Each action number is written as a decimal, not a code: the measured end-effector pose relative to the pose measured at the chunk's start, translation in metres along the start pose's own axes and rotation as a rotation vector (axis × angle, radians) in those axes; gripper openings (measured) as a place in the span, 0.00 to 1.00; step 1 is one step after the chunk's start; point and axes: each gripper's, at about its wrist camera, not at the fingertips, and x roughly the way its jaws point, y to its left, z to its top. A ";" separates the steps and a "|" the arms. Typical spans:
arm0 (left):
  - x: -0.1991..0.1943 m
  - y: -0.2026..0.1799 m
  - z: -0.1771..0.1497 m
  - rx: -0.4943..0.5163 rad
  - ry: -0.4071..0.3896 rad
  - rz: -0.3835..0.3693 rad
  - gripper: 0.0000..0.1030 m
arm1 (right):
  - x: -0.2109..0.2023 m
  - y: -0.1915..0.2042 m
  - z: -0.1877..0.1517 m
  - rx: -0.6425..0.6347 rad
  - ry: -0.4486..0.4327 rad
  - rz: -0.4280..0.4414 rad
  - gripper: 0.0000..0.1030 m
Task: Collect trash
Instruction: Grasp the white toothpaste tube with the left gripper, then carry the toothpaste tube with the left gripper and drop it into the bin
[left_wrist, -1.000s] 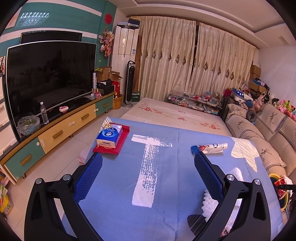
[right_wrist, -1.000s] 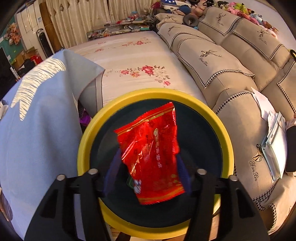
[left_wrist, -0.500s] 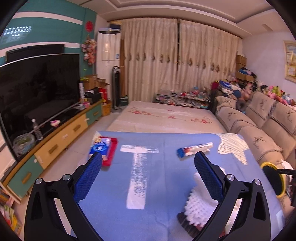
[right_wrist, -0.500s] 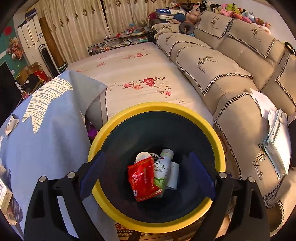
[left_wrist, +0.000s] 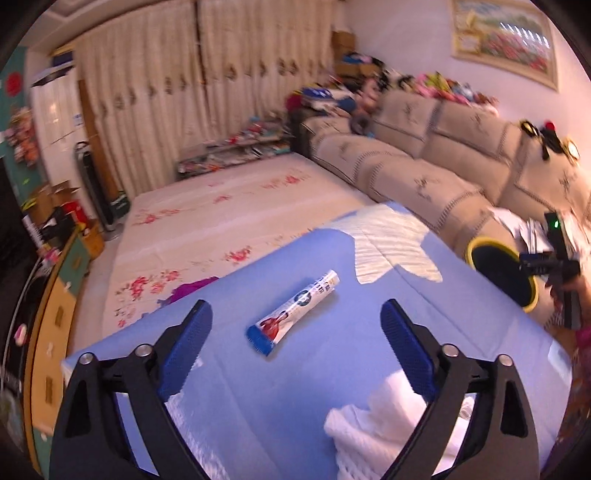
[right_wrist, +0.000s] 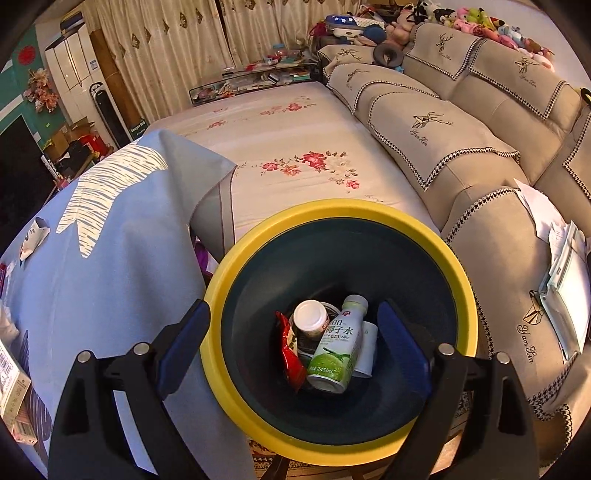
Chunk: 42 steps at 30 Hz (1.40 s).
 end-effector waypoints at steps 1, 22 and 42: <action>0.014 0.001 0.002 0.024 0.019 -0.014 0.81 | 0.002 0.001 0.000 -0.003 0.005 -0.003 0.85; 0.169 0.000 -0.002 0.190 0.281 -0.136 0.43 | 0.022 0.016 0.001 -0.051 0.053 -0.013 0.85; 0.019 -0.043 0.044 0.096 0.125 -0.025 0.19 | -0.026 -0.020 -0.033 -0.009 -0.007 0.045 0.85</action>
